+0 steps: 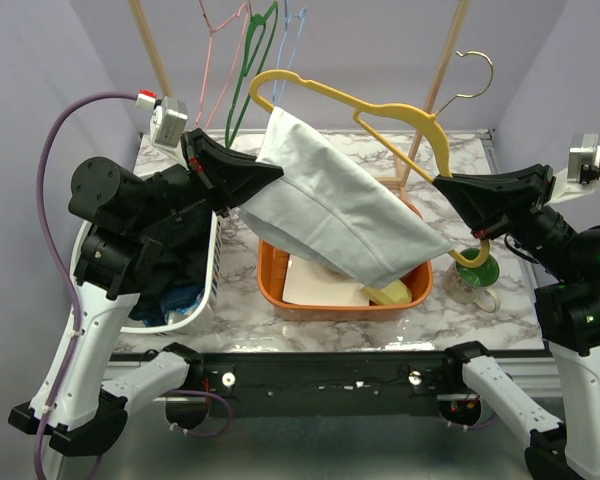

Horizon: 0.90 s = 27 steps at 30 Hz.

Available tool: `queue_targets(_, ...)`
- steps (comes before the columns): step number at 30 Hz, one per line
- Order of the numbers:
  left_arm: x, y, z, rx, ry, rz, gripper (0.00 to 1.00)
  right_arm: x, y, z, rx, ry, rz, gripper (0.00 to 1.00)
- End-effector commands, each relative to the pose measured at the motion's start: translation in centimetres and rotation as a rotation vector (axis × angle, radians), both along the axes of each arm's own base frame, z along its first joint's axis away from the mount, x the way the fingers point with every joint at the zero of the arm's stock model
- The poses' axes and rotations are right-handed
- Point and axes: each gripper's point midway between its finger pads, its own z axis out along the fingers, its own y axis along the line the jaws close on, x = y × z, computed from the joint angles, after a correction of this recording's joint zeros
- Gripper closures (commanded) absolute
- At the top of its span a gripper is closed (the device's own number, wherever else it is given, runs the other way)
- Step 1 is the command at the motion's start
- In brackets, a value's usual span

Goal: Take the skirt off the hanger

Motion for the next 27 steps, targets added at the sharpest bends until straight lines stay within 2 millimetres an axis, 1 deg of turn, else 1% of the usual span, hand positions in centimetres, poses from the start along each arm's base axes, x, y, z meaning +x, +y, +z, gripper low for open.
queue_targets(1, -2.0, -0.1, 0.8, -0.026, -0.027, -0.079, 1.0, 1.0, -1.0, 1.6, 0.057, -0.041, -0.071, 0.99)
queue_targets(2, -1.9, -0.1, 0.7, -0.02, -0.017, -0.077, 1.0, 1.0, -1.0, 1.6, 0.054, -0.043, -0.075, 0.99)
queue_targets(3, -1.8, -0.1, 0.7, -0.016, -0.019, -0.071, 0.98, 1.4, -1.2, 1.3, 0.049, -0.04, -0.091, 0.99)
queue_targets(4, -1.4, 0.2, 1.1, -0.024, -0.019, -0.035, 0.62, 1.6, -1.2, 1.2, 0.046, -0.032, -0.097, 0.99)
queue_targets(5, -1.1, 0.2, 0.8, -0.018, -0.004, -0.02, 0.49, 1.9, -1.1, 0.8, 0.042, -0.019, -0.098, 0.99)
queue_targets(6, -1.2, 0.3, 1.0, -0.02, -0.014, -0.015, 0.48, 1.9, -1.1, 0.7, 0.043, -0.014, -0.093, 0.99)
queue_targets(7, -1.2, 0.2, 0.8, -0.015, -0.019, -0.024, 0.91, 1.9, -1.0, 0.6, 0.045, -0.014, -0.085, 0.99)
queue_targets(8, -1.2, 0.1, 1.0, -0.018, -0.028, -0.032, 1.0, 1.7, -0.9, 0.8, 0.053, -0.023, -0.081, 0.99)
queue_targets(10, -1.3, -0.2, 0.8, -0.025, -0.003, -0.061, 1.0, 1.8, -0.9, 0.6, 0.056, -0.018, -0.078, 0.99)
queue_targets(11, -1.6, -0.3, 1.2, -0.039, -0.014, -0.082, 1.0, 1.9, -1.0, 0.6, 0.055, -0.017, -0.084, 0.99)
queue_targets(12, -1.7, -0.4, 1.1, -0.04, -0.002, -0.098, 1.0, 2.0, -1.1, 0.6, 0.053, -0.021, -0.097, 0.99)
queue_targets(13, -1.7, -0.4, 1.3, -0.046, 0.006, -0.095, 1.0, 2.0, -1.2, 0.7, 0.054, -0.024, -0.105, 0.99)
queue_targets(14, -1.5, -0.3, 1.0, -0.039, 0.024, -0.081, 1.0, 2.3, -1.4, 0.4, 0.051, -0.013, -0.117, 0.99)
queue_targets(15, -1.0, 0.0, 1.1, -0.047, 0.03, -0.039, 1.0, 2.4, -1.6, 0.5, 0.053, -0.018, -0.135, 0.99)
queue_targets(16, -0.9, 0.5, 1.3, -0.043, -0.001, 0.008, 1.0, 2.6, -1.8, 0.4, 0.054, -0.015, -0.147, 0.99)
queue_targets(17, -0.6, 0.9, 0.8, -0.032, 0.021, 0.047, 1.0, 2.9, -2.0, 0.2, 0.052, -0.008, -0.165, 0.99)
queue_targets(18, -0.3, 1.3, 0.9, -0.03, 0.014, 0.087, 1.0, 3.2, -2.3, 0.1, 0.048, -0.012, -0.189, 0.99)
queue_targets(19, 0.1, 2.2, 1.5, -0.047, 0.005, 0.155, 1.0, 3.7, -2.8, 0.1, 0.054, -0.006, -0.228, 0.99)
queue_targets(20, 0.5, 2.5, 1.1, -0.029, 0.006, 0.189, 1.0, 4.2, -3.0, -0.3, 0.05, 0.01, -0.248, 0.99)
queue_targets(22, 0.5, 3.0, 1.8, -0.027, -0.006, 0.223, 1.0, 4.6, -3.6, -0.3, 0.047, 0.007, -0.289, 0.99)
queue_targets(25, 0.4, 2.7, 1.7, -0.012, -0.007, 0.2, 1.0, 4.5, -3.5, -0.1, 0.049, -0.004, -0.283, 0.99)
queue_targets(27, -0.2, 2.3, 1.7, -0.011, -0.008, 0.158, 1.0, 4.6, -3.4, -0.1, 0.05, -0.005, -0.281, 0.99)
